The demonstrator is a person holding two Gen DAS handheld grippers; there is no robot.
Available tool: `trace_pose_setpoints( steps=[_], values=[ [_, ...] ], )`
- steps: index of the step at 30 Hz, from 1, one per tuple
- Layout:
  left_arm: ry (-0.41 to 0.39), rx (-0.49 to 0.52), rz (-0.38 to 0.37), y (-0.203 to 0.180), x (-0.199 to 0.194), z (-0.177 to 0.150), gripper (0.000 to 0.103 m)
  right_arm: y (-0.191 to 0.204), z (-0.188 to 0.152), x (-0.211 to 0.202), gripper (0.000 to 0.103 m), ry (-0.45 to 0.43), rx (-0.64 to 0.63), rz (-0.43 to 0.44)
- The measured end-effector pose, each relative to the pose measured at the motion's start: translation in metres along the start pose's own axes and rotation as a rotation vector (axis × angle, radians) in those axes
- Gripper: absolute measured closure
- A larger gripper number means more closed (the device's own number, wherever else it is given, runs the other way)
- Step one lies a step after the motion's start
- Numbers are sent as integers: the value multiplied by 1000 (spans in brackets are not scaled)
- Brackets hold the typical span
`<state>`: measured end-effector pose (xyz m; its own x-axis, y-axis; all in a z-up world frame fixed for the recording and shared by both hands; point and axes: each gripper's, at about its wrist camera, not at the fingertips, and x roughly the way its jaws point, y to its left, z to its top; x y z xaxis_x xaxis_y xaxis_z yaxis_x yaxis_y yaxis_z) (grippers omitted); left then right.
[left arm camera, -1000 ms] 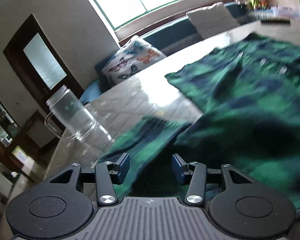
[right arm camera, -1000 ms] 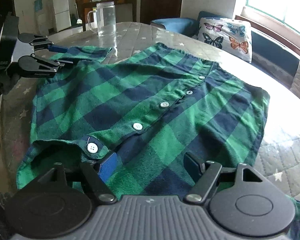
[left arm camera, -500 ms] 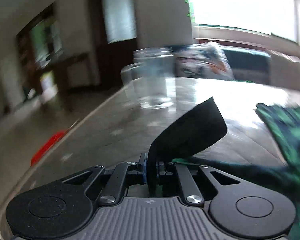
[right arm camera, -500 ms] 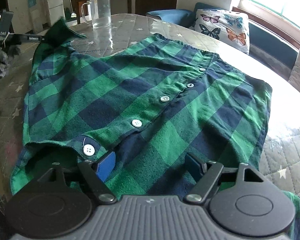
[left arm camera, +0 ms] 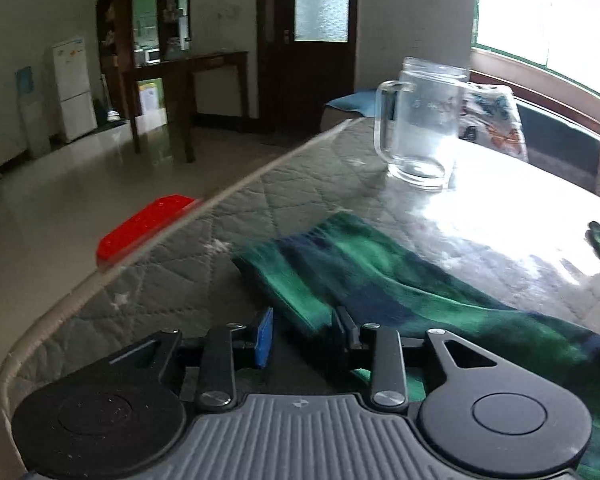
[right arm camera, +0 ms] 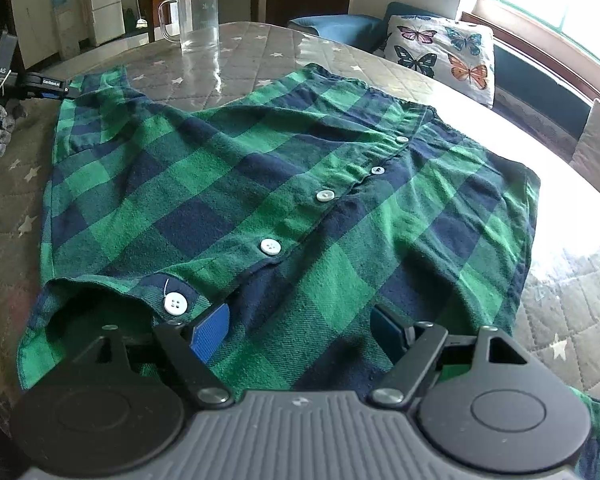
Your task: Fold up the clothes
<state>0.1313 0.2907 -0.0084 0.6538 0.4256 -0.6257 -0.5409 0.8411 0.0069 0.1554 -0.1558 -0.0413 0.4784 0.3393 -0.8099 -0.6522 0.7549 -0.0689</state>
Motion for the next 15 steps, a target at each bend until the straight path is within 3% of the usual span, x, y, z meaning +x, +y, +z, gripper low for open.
trace_pose_setpoints(
  steps=[3,8,15],
  values=[
    [-2,4,45,6,9,5,58,0,0,0,24,0,2,-2],
    [10,-3,133,18,21,18,57,-1,1,-4,24,-12,7,-7],
    [-14,104,-98,-41,-23,7,59,-7,-1,-11,24,-38,34,-16]
  ],
)
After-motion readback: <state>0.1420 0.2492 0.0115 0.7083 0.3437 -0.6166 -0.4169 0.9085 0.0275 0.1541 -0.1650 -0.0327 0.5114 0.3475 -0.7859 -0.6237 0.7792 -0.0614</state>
